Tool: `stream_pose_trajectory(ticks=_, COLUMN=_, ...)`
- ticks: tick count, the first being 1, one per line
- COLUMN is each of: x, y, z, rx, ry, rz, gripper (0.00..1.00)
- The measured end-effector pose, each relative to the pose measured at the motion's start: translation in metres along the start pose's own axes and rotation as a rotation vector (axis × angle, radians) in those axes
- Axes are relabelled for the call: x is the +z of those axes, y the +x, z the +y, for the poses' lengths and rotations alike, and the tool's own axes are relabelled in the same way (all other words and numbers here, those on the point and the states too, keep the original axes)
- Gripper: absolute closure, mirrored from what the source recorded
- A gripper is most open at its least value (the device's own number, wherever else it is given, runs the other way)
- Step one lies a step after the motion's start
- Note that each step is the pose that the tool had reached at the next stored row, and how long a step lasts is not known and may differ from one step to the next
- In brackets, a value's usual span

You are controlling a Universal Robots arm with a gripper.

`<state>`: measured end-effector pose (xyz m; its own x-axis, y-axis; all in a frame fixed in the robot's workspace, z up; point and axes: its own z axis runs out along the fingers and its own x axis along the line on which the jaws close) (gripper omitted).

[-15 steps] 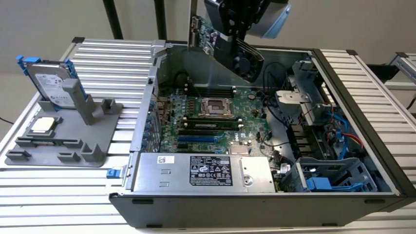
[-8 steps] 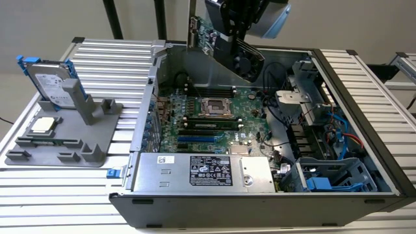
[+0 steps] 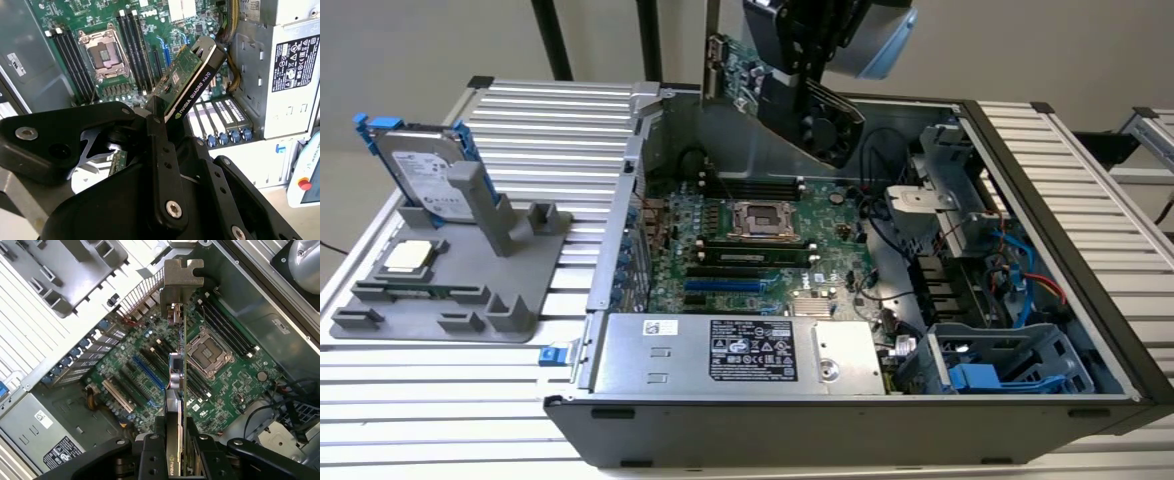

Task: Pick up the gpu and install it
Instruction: 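Insert the gpu into the slot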

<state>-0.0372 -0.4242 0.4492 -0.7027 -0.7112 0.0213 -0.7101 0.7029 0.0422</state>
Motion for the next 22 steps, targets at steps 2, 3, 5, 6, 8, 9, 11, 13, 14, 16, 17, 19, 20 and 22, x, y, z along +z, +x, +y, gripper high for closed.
stream_pose_trajectory(ticks=2, x=0.0, y=0.0, z=0.0, rx=-0.009, ry=0.0, rz=0.0004, gripper=1.0)
stream_pose_trajectory(ticks=3, x=0.0, y=0.0, z=0.0001, rx=-0.013, ry=0.0002, rz=0.0006, gripper=1.0)
stream_pose_trajectory(ticks=5, x=0.0, y=0.0, z=0.0, rx=-0.023, ry=0.0004, rz=0.001, gripper=1.0)
stream_pose_trajectory(ticks=6, x=0.0, y=0.0, z=0.0, rx=-0.028, ry=0.0005, rz=0.0012, gripper=1.0)
stream_pose_trajectory(ticks=8, x=0.0, y=0.0, z=0.0, rx=-0.039, ry=0.0007, rz=0.0016, gripper=1.0)
stream_pose_trajectory(ticks=9, x=0.0, y=0.0, z=0.0, rx=-0.044, ry=0.0008, rz=0.0019, gripper=1.0)
stream_pose_trajectory(ticks=11, x=0.0, y=0.0, z=0.0, rx=-0.054, ry=0.001, rz=0.0023, gripper=1.0)
stream_pose_trajectory(ticks=13, x=0.0, y=0.0, z=0.0, rx=-0.065, ry=0.0013, rz=0.0027, gripper=1.0)
stream_pose_trajectory(ticks=14, x=0.0, y=0.0, z=0.0, rx=-0.07, ry=0.0014, rz=0.003, gripper=1.0)
stream_pose_trajectory(ticks=16, x=0.0, y=0.0, z=0.0, rx=-0.08, ry=0.0016, rz=0.0034, gripper=1.0)
stream_pose_trajectory(ticks=17, x=0.0, y=0.0, z=0.0, rx=-0.085, ry=0.0017, rz=0.0036, gripper=1.0)
stream_pose_trajectory(ticks=19, x=0.0, y=0.0, z=0.0, rx=-0.095, ry=0.0019, rz=0.0041, gripper=1.0)
stream_pose_trajectory(ticks=20, x=0.0, y=0.0, z=0.0, rx=-0.1, ry=0.002, rz=0.0042, gripper=1.0)
stream_pose_trajectory(ticks=22, x=0.0, y=0.0, z=0.0, rx=-0.11, ry=0.0023, rz=0.0047, gripper=1.0)
